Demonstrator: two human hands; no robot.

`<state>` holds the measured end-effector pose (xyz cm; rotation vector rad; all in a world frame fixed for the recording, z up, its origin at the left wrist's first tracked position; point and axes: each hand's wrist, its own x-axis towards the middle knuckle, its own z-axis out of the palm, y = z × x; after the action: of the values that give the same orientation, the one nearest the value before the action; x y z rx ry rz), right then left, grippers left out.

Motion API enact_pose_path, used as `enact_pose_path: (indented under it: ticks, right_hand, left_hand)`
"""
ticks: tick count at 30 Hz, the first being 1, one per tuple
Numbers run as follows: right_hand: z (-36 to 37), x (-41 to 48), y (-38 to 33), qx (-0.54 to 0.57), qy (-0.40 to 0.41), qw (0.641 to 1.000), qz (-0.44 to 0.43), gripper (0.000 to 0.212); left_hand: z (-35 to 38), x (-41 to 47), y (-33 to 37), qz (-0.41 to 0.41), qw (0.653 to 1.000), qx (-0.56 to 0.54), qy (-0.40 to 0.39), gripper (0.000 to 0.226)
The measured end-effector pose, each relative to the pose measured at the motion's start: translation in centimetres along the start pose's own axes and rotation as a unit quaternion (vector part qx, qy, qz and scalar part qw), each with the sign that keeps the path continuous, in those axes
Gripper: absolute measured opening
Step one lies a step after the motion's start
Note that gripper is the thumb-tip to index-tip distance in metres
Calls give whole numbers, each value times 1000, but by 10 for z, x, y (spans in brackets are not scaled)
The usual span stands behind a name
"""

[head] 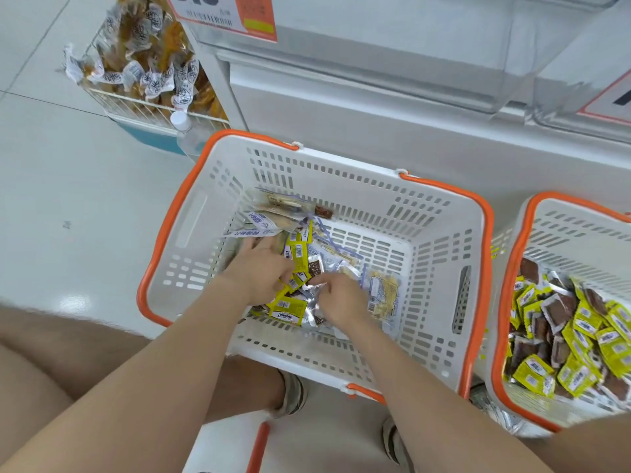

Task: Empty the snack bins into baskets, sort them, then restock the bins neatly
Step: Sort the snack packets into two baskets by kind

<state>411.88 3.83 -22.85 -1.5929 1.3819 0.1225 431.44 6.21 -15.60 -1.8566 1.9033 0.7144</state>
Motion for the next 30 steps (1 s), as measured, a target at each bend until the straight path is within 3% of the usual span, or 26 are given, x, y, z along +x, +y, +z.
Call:
enact_pose_path:
  ticks: [3, 6, 9, 13, 17, 20, 24, 27, 30]
  right_hand:
    - [-9, 12, 0, -65, 104, 992, -5, 37]
    - [-9, 24, -6, -99, 97, 988, -63, 39]
    - [-12, 22, -21, -153, 10, 983, -97, 73]
    - [-7, 19, -38, -311, -50, 939, -141, 134]
    - [11, 26, -42, -417, -47, 891, -171, 157]
    - [21, 35, -36, -480, -36, 856, -191, 146]
    - [19, 38, -37, -506, -29, 833, -219, 108]
    - [9, 33, -41, -517, -25, 820, -245, 78]
    - [-4, 25, -33, -521, -24, 807, -278, 70]
  left_hand:
    - [2, -12, -5, -79, 993, 58, 61, 9]
    - [2, -17, -3, -160, 981, 91, 65, 22]
    - [3, -17, 3, -194, 973, 102, 78, 31]
    - [8, -16, 0, -196, 973, 89, 85, 30]
    - [6, -17, -9, -231, 965, 82, 89, 36]
    - [7, -14, -9, -232, 966, 81, 83, 32]
    - [14, -4, -7, -117, 988, 63, 76, 29]
    - [24, 0, -3, -74, 989, 84, 92, 30]
    - [32, 5, -2, -74, 989, 103, 74, 55]
